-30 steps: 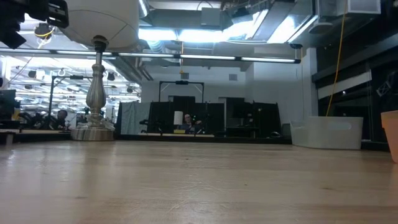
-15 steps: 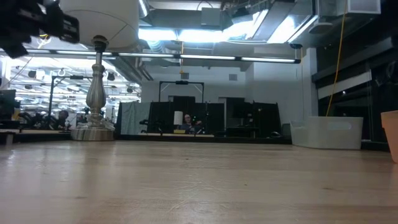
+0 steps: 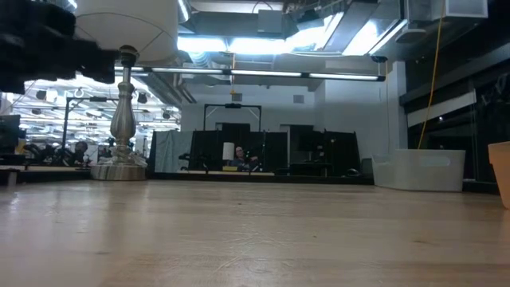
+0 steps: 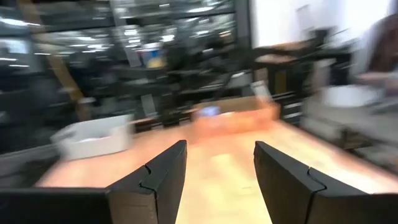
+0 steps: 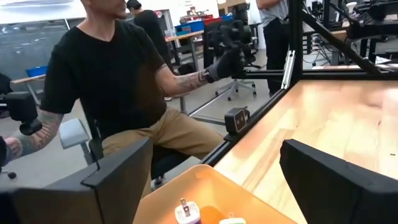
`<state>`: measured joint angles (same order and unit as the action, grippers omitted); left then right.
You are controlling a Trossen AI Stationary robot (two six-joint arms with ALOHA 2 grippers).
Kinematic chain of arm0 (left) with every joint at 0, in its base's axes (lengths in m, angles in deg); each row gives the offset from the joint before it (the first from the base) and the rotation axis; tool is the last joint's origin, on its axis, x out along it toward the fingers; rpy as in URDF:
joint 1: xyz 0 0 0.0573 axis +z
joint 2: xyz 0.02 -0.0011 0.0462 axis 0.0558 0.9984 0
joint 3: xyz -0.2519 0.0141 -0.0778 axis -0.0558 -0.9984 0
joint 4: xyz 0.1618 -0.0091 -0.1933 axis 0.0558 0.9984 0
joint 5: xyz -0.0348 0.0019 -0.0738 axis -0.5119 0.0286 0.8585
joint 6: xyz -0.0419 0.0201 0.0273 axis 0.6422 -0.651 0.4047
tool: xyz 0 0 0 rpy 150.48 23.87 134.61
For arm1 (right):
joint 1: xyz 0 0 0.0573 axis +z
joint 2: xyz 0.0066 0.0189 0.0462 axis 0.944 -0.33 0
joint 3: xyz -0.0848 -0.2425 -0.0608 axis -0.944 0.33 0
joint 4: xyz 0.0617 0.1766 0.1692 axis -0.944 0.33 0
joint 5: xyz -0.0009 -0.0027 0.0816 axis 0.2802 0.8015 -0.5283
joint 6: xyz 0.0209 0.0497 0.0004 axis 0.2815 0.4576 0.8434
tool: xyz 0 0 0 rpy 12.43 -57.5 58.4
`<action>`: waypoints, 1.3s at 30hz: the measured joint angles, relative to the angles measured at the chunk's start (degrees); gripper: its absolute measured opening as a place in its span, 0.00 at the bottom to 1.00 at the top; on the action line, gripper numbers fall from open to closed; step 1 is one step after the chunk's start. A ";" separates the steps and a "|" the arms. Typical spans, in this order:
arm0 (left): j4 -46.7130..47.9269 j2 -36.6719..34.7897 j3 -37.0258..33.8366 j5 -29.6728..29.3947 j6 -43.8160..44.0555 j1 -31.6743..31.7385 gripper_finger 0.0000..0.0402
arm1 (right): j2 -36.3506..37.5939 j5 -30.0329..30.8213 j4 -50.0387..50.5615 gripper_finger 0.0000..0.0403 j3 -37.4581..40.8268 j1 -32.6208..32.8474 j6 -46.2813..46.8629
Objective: Pick & Place Office items
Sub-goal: Return to Home Position
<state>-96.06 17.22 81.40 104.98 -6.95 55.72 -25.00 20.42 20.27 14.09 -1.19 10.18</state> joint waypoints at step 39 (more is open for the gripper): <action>7.90 1.05 0.00 -81.55 -29.14 7.01 0.45 | 0.24 -0.94 -0.43 0.86 0.01 0.04 -7.08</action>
<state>-88.16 18.27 81.40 23.43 -36.09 62.73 -24.76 19.49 19.84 14.09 -1.15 3.10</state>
